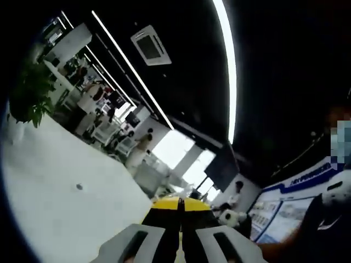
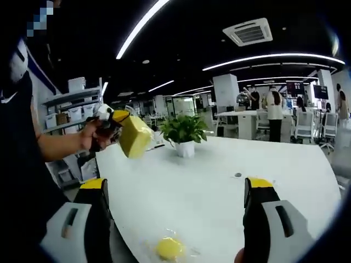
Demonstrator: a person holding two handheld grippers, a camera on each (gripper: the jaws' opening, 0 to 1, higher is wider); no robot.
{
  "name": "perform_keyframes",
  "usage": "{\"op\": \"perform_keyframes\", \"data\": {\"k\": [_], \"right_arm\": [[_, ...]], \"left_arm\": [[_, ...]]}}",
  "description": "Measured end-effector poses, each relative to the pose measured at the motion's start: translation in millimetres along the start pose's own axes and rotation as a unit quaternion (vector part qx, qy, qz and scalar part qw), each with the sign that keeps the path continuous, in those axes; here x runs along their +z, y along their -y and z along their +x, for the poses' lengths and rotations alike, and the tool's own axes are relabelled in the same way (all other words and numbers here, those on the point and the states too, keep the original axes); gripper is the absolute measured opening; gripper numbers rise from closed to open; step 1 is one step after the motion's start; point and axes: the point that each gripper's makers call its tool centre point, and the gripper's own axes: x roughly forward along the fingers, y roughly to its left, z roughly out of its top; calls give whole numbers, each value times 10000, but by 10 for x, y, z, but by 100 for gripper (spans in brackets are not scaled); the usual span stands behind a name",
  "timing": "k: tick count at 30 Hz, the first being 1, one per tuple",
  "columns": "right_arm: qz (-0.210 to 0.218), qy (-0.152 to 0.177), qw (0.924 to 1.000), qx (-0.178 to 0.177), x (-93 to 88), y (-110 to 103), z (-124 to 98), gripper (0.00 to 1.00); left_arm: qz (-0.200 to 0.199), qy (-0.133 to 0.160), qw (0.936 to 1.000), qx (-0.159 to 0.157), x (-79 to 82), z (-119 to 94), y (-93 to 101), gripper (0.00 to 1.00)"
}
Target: Compare the silicone blocks by pressing each to a similar depth, holding the contact briefly, and releasing to observe deformation and rebound differences across the visible hardness samples.
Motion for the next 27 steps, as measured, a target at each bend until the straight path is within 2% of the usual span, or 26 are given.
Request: {"op": "perform_keyframes", "data": {"k": [5,8,12,14,20,27], "right_arm": [[-13,190,9986,483,232,-227,149,96],[-76,414,9966,712,456,-343,234,96],[-176,603,9915,1139,675,-521,333,83],[-149,517,9893,1358,688,-607,402,85],[-200,535,9852,1618,748,-771,541,82],[-152,608,9780,1989,811,-973,590,72]], "left_arm": [[-23,52,9998,-172,61,32,208,0],[-75,82,9994,-335,88,39,335,0],[-47,-10,9990,-452,66,55,481,0],[-93,-16,9986,-521,55,58,537,0],[-179,-69,9973,-715,34,59,675,0],[-223,-30,9961,-852,48,42,794,0]]}}
